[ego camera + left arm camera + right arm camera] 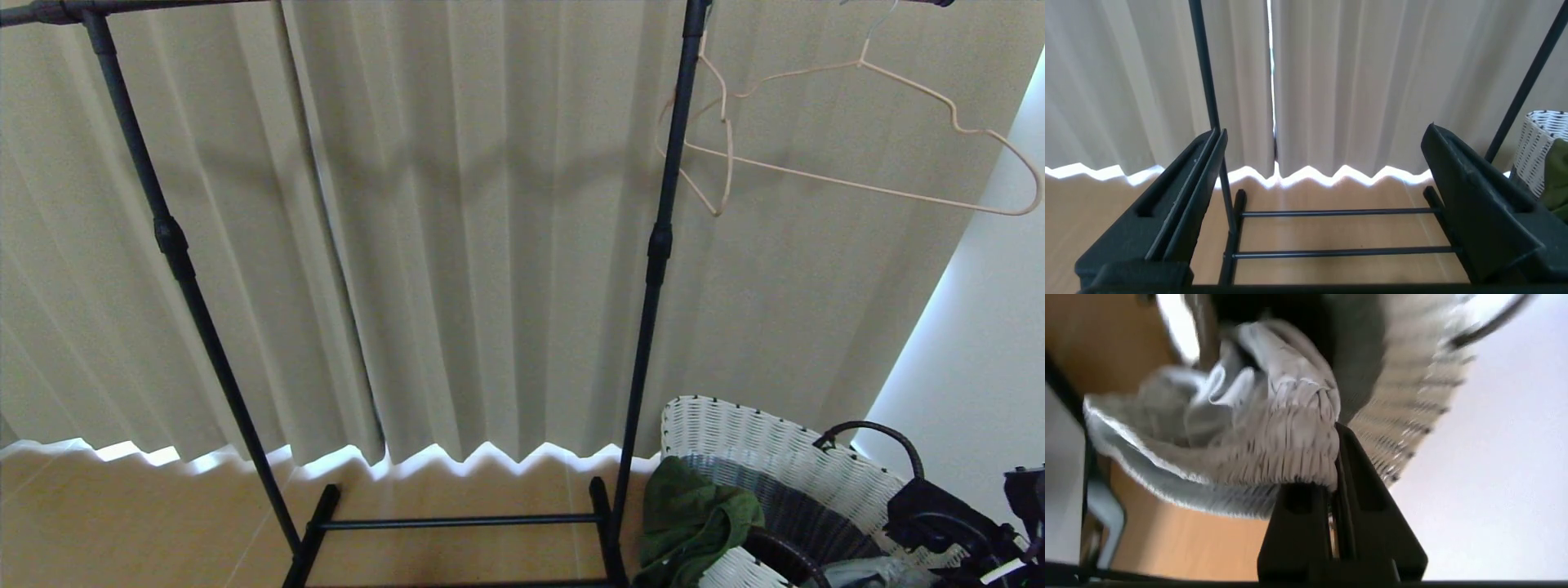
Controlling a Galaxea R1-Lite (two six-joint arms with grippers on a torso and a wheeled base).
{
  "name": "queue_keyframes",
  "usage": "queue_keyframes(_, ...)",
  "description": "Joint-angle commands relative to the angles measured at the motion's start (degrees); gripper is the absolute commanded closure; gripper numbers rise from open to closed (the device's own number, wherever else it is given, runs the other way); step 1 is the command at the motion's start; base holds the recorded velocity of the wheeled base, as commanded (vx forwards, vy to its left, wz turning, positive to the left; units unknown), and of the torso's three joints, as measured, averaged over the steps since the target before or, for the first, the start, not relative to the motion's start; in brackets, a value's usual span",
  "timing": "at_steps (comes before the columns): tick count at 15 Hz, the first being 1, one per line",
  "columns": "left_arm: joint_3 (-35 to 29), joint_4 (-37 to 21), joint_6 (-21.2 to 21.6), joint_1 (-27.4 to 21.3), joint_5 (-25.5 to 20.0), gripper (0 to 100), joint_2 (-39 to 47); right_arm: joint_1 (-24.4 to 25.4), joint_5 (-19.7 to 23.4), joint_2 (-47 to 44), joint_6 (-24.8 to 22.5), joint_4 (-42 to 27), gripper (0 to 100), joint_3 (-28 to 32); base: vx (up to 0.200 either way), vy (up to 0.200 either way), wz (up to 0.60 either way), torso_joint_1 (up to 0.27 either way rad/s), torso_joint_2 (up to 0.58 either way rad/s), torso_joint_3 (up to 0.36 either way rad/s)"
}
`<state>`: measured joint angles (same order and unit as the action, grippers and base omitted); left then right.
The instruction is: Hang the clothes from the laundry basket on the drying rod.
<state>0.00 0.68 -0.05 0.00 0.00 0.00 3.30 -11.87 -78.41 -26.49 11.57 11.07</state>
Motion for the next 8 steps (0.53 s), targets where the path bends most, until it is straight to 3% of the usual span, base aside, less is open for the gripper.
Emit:
queue_keyframes(1, 0.0, 0.02, 0.05, 0.0, -0.09, 0, 0.0, -0.14, 2.47, 19.08, 0.47, -0.14, 100, 0.27, 0.0, 0.0, 0.0, 0.0, 0.0, 0.0)
queue_keyframes(5, 0.0, 0.02, 0.05, 0.0, 0.0, 0, 0.0, -2.51, 2.47, 28.75, 0.47, -0.06, 100, 3.87, 0.0, 0.0, 0.0, 0.0, 0.0, 0.0)
queue_keyframes(8, 0.0, 0.02, 0.05, 0.0, 0.18, 0, 0.0, -2.86, 2.47, 31.3, 0.39, -0.14, 100, 4.49, -0.2, 0.0, 0.0, 0.007, 0.0, -0.001)
